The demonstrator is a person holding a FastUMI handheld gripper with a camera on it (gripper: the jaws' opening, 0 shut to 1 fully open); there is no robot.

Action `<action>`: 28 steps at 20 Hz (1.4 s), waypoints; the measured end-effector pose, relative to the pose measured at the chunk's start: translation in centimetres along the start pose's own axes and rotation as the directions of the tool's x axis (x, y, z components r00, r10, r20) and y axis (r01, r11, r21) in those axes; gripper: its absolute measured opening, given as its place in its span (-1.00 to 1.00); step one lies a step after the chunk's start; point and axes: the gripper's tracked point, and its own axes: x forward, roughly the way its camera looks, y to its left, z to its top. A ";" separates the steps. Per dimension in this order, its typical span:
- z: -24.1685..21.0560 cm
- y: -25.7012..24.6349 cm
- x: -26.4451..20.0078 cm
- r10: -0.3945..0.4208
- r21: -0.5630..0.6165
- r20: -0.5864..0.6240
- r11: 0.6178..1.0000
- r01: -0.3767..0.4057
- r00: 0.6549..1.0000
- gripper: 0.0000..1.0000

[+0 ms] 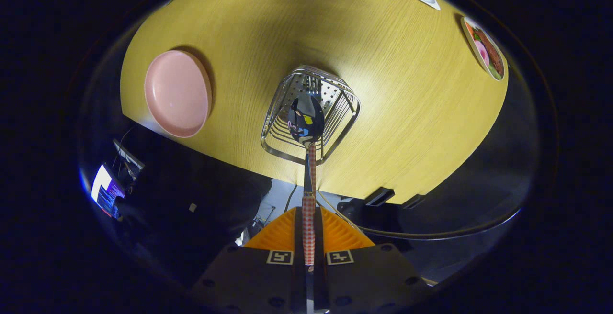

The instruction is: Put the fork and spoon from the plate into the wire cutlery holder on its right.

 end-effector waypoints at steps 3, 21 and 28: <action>1.6 0.0 0.7 -0.014 0.014 -0.033 1.000 0.014 0.999 -0.79; 5.1 0.5 -2.1 0.052 0.000 0.434 0.998 -0.057 0.899 0.78; 4.4 0.8 -7.4 -0.029 0.062 0.814 0.997 -0.037 0.580 0.97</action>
